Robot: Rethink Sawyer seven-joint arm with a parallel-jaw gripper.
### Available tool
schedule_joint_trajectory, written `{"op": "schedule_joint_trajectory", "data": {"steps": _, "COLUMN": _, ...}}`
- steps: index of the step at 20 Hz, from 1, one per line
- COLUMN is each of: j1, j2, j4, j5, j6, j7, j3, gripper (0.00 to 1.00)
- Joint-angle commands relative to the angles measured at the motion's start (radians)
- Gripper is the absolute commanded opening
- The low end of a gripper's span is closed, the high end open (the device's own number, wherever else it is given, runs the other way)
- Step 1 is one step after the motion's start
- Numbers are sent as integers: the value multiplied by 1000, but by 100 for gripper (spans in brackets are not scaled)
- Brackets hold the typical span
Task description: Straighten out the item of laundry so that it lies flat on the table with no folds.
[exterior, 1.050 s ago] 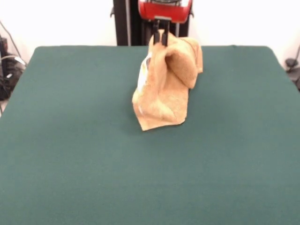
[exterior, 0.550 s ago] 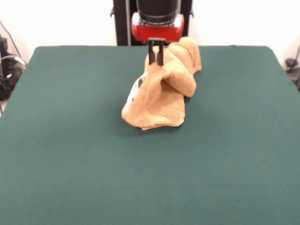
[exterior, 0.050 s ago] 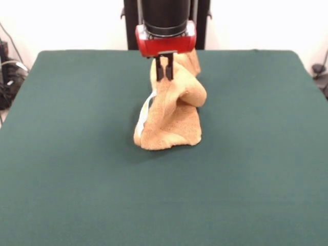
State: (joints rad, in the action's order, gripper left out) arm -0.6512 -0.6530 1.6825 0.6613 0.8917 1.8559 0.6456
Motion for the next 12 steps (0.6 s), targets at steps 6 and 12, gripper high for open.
{"op": "schedule_joint_trajectory", "data": {"steps": 6, "j1": 20, "j2": 36, "j4": -136, "j5": 18, "j6": 125, "j7": -439, "j3": 96, "gripper": 0}}
{"op": "schedule_joint_trajectory", "data": {"steps": 12, "j1": 21, "j2": 51, "j4": -151, "j5": 20, "j6": 118, "j7": -488, "j3": 96, "gripper": 0}}
